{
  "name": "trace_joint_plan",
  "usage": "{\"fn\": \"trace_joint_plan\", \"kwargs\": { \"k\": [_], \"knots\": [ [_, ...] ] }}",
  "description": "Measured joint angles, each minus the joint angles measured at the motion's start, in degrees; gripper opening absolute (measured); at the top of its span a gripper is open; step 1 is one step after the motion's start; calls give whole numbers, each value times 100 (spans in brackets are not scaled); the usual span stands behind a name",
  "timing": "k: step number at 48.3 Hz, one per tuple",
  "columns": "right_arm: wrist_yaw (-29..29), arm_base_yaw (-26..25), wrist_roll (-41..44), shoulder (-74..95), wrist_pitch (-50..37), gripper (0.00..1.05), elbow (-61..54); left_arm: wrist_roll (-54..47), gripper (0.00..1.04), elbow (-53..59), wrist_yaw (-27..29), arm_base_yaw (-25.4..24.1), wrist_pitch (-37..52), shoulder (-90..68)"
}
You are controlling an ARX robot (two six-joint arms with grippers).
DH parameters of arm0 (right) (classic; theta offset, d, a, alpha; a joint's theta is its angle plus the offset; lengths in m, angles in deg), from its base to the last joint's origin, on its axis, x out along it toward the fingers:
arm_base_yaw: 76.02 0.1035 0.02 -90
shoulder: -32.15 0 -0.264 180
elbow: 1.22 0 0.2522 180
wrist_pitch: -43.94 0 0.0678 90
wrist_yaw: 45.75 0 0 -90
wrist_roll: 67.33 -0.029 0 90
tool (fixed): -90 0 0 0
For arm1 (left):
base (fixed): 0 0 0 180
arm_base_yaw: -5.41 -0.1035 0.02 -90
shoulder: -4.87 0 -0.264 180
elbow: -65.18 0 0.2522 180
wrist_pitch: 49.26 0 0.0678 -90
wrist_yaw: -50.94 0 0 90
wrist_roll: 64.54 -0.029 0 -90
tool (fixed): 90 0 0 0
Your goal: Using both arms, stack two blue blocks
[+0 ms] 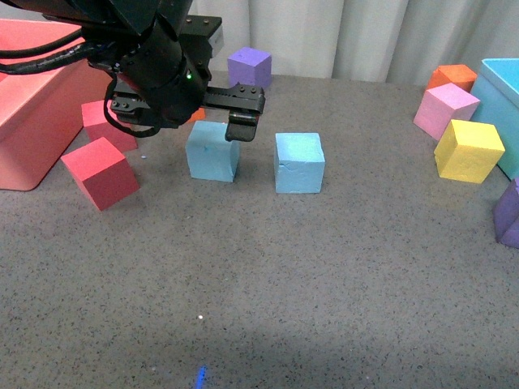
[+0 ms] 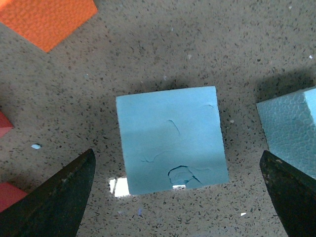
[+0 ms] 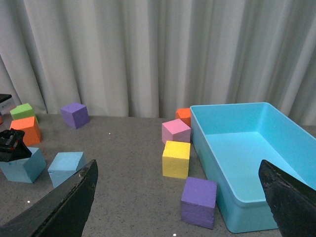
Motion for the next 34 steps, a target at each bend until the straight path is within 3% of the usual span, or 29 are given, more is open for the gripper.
{"fn": "trace_joint_plan", "kwargs": {
  "k": [15,27,34],
  "knots": [
    [0,0,0,0,0,95,0,109,98,-857,125,-37,-562,-866],
    [0,0,0,0,2,95,0,304,60,-1040,20,-74,-715,-1005],
    [0,0,0,0,2,95,0,411,53,-872,179,7,-691,-780]
  ]
}}
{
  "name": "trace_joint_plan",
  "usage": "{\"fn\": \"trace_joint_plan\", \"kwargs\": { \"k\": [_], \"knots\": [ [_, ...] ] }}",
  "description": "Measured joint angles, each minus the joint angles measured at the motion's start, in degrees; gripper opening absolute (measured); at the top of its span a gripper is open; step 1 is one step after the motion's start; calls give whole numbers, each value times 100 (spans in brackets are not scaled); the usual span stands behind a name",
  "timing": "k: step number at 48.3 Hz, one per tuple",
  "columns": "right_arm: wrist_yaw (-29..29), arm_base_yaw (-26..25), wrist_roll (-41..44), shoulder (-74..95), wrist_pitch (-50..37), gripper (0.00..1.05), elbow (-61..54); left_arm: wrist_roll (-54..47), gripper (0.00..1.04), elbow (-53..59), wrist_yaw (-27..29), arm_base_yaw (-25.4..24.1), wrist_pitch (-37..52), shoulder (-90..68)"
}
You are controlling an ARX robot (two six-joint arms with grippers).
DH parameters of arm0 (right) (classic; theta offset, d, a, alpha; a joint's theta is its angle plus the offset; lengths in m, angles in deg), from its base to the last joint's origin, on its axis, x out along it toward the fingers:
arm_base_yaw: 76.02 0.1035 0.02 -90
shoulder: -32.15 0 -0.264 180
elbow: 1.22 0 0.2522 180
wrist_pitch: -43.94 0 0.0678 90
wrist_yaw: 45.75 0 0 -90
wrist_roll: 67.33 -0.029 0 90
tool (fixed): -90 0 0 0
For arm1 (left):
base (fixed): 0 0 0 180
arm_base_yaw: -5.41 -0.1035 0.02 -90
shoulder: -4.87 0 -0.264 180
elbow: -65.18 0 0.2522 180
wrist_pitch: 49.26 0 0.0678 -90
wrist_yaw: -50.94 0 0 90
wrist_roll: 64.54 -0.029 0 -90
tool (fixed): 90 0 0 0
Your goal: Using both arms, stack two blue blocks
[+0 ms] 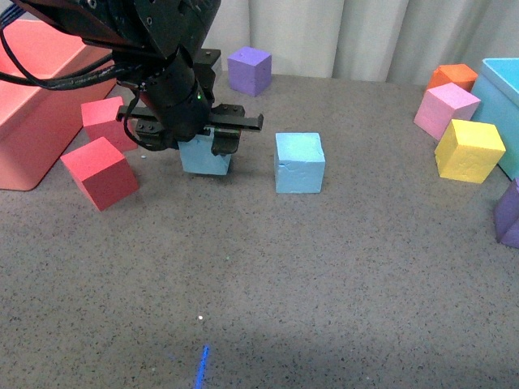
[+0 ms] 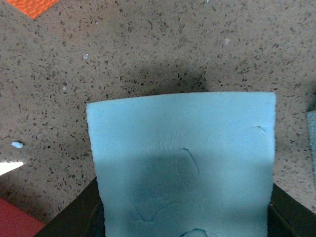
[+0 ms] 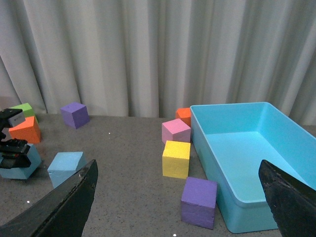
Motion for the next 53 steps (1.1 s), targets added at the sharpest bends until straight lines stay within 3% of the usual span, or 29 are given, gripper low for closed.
{"fn": "trace_joint_plan", "kwargs": {
  "k": [17,35,53],
  "knots": [
    [0,0,0,0,-2,95,0,501,51,-74,457,675,-319,761],
    [0,0,0,0,-2,95,0,964,50,-1193,691,1464,-1005,179],
    [0,0,0,0,-2,95,0,1029,49,-1537,885,1515,-1384,-210]
  ]
}}
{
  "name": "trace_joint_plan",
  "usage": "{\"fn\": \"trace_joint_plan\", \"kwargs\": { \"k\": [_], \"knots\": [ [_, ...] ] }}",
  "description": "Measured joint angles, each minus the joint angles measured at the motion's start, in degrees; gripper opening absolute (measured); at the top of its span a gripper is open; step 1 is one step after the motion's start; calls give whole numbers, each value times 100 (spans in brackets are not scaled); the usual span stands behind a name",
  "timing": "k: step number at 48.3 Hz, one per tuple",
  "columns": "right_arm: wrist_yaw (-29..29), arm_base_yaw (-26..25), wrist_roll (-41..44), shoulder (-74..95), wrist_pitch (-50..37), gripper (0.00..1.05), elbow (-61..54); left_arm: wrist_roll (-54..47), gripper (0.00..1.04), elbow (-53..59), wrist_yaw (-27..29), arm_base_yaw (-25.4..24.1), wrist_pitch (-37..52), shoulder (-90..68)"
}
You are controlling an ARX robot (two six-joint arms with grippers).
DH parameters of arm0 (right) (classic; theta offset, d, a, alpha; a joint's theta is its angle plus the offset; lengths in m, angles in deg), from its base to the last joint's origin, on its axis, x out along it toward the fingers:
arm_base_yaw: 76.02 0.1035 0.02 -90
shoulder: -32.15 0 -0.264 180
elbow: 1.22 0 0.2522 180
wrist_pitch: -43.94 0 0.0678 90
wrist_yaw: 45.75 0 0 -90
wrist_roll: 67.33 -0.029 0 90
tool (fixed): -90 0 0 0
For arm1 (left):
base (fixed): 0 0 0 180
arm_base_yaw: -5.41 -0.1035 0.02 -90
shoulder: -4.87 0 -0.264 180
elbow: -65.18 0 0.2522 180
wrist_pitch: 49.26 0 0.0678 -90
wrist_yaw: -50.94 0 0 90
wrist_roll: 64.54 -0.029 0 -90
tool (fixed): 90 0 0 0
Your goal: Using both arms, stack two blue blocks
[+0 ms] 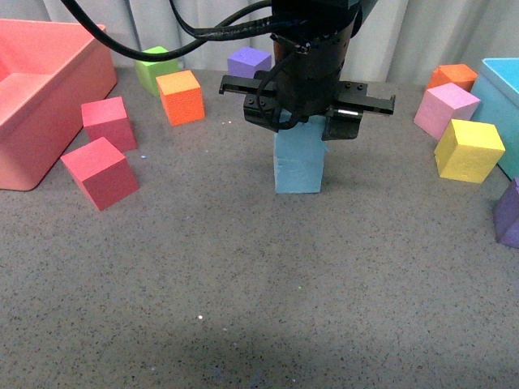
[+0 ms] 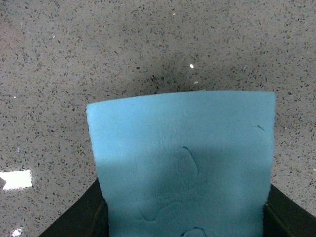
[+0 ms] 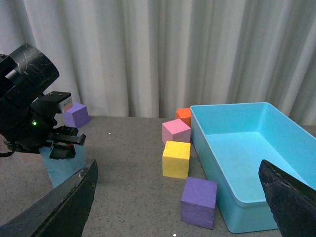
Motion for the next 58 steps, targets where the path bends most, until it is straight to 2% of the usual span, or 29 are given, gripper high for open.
{"fn": "trace_joint_plan", "kwargs": {
  "k": [8,20,24,33,34,37,39,44,45,46,48,51,58],
  "knots": [
    [0,0,0,0,0,95,0,39,51,-111,37,-24,-131,-28],
    [0,0,0,0,2,95,0,35,85,-107,-28,-26,-127,-15],
    [0,0,0,0,0,95,0,37,100,0,-160,-35,-74,107],
    [0,0,0,0,2,95,0,57,98,658,-212,-107,302,909],
    [0,0,0,0,0,95,0,-33,97,892,-15,-118,603,1086],
    [2,0,0,0,2,95,0,-551,87,1895,953,-155,2354,1550],
    [2,0,0,0,0,95,0,-879,82,2494,1276,-208,3276,1810],
    [-4,0,0,0,0,95,0,-1340,65,4264,1305,-501,5967,2496],
    [-4,0,0,0,0,95,0,-1388,64,4430,1285,-540,6242,2557],
    [-4,0,0,0,0,95,0,-1453,58,4955,1193,-664,7138,2750],
    [-4,0,0,0,0,95,0,-1532,49,5674,1062,-861,8146,3091],
    [0,0,0,0,2,95,0,-1606,35,6542,894,-1163,8808,3665],
    [2,0,0,0,0,95,0,-1646,8,7772,457,-1550,9075,4500]
  ]
}}
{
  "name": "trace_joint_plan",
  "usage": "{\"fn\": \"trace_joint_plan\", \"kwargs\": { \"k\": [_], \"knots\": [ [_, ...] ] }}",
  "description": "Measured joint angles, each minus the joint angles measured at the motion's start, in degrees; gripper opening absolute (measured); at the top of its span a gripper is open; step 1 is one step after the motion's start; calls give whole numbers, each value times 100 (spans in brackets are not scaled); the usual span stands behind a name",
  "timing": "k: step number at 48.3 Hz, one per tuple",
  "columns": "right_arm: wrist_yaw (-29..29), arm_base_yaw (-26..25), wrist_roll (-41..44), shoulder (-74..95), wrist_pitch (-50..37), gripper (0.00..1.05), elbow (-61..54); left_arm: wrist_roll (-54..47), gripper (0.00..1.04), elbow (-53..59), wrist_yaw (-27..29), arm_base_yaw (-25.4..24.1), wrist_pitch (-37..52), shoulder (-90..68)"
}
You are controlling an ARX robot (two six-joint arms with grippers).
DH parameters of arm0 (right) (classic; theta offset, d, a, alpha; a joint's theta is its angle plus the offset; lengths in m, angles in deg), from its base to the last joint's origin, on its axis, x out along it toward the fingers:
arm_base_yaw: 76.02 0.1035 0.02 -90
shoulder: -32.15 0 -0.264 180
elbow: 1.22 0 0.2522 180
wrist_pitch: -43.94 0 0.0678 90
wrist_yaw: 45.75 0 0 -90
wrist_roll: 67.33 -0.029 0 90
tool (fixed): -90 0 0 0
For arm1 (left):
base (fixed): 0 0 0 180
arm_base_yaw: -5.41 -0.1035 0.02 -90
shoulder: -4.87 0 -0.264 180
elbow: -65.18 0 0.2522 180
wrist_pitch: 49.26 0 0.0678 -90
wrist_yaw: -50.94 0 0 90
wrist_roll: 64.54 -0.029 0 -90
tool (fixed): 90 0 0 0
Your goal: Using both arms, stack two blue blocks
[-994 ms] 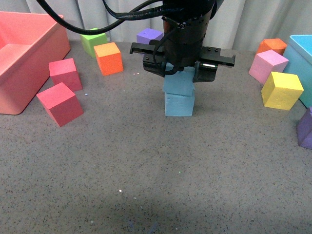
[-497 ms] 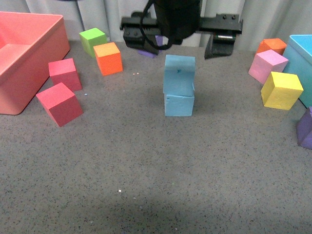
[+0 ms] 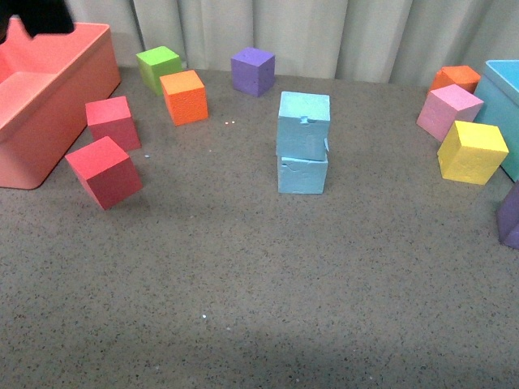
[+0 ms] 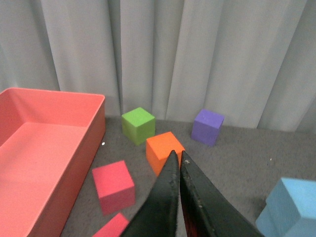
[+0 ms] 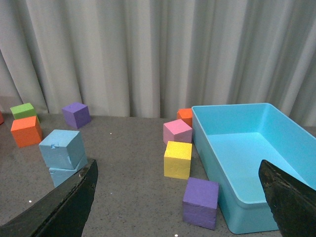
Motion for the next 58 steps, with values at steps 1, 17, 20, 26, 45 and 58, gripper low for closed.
{"fn": "trace_joint_plan", "kwargs": {
  "k": [1,17,20,26,45,58],
  "knots": [
    [-2,0,0,0,0,95,0,9,3,188,-94,-68,11,127],
    [0,0,0,0,0,95,0,-57,4,1926,-894,-892,42,1814],
    [-2,0,0,0,0,95,0,-59,4,2092,-1003,-984,-129,2135],
    [-2,0,0,0,0,95,0,-59,4,2396,-1182,-1176,-592,2898],
    [-2,0,0,0,0,95,0,-63,4,2789,-1777,-1788,-1989,4712],
    [-4,0,0,0,0,95,0,-63,4,2802,-1786,-1792,-3023,5884]
  ]
}}
